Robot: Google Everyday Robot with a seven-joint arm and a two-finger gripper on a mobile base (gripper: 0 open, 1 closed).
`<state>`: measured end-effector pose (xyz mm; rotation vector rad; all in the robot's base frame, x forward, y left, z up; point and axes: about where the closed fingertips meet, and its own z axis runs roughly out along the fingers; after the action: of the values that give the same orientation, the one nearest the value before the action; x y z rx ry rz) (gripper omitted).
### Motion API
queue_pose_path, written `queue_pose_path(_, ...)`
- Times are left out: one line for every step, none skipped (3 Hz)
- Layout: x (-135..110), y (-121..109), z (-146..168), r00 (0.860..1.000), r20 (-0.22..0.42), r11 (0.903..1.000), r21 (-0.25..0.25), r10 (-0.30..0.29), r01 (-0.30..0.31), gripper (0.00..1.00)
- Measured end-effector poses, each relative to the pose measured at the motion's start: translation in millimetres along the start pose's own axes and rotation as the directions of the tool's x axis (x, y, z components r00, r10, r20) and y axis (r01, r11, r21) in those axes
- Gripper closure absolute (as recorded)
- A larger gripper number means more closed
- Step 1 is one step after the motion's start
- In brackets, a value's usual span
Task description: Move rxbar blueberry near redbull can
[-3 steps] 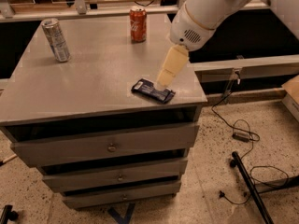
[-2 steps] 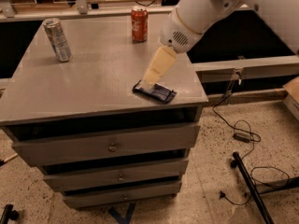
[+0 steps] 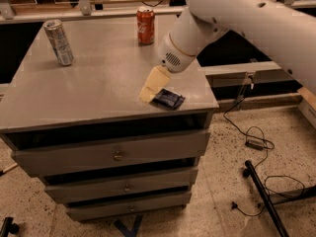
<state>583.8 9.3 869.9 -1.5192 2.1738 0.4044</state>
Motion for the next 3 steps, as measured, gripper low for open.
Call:
queue_pose_path(9.5, -10.9, 21.5, 0.999, 0.048, 0.9998, 0.016, 0.012, -0.012, 0.0)
queue_pose_path(9.5, -10.9, 21.5, 0.999, 0.048, 0.9998, 0.016, 0.012, -0.012, 0.0)
queue_pose_path(18.4, -15.6, 28.8, 0.999, 0.026, 0.9992, 0.031, 0.025, -0.026, 0.0)
